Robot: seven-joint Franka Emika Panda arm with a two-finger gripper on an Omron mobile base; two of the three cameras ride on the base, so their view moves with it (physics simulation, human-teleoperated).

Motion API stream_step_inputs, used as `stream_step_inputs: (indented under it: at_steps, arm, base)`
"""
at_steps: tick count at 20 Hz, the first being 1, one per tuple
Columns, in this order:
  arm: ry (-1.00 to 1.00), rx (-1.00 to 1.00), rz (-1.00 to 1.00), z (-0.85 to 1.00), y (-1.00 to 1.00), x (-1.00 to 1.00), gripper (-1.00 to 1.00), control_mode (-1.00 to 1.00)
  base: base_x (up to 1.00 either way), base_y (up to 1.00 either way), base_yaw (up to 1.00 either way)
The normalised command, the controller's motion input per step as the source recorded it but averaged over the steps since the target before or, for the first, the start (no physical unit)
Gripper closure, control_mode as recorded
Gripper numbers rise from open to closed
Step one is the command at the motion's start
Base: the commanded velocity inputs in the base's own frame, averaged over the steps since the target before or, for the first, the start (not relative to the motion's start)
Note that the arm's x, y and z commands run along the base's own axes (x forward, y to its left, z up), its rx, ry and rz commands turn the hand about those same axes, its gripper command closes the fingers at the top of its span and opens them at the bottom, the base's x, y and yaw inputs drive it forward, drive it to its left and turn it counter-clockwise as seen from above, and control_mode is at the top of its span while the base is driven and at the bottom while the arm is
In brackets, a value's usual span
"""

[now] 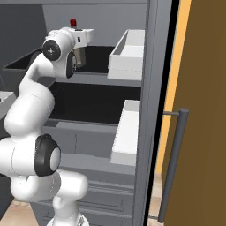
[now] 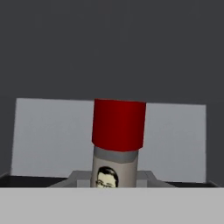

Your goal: Place the liquors on the top shelf of the fridge to keep them out of children's reach, and place the orange on lower shelves for easy access.

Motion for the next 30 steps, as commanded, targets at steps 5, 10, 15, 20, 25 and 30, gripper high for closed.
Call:
stream_step_inputs:
  at_steps: [5, 10, 15, 20, 25, 30]
  arm:
    - [0.0, 0.0, 0.0, -0.18, 0.06, 0.51, 1.0, -1.0]
    - [0.0, 0.0, 0.0, -0.16, 0.03, 0.55, 1.0, -1.0]
    - [0.0, 0.0, 0.0, -0.17, 0.01, 0.59, 1.0, -1.0]
    - [0.0, 0.0, 0.0, -0.18, 0.0, 0.58, 1.0, -1.0]
    - [0.0, 0.0, 0.0, -0.2, 0.05, 0.56, -1.0, -1.0]
    - [0.0, 0.0, 0.0, -0.1, 0.03, 0.32, -1.0, -1.0]
  base:
    - [0.0, 0.0, 0.0]
    - [0.0, 0.0, 0.0]
    - [0.0, 0.0, 0.0]
    - [0.0, 0.0, 0.0]
    - [0.0, 0.0, 0.0]
    - [0.0, 0.0, 0.0]
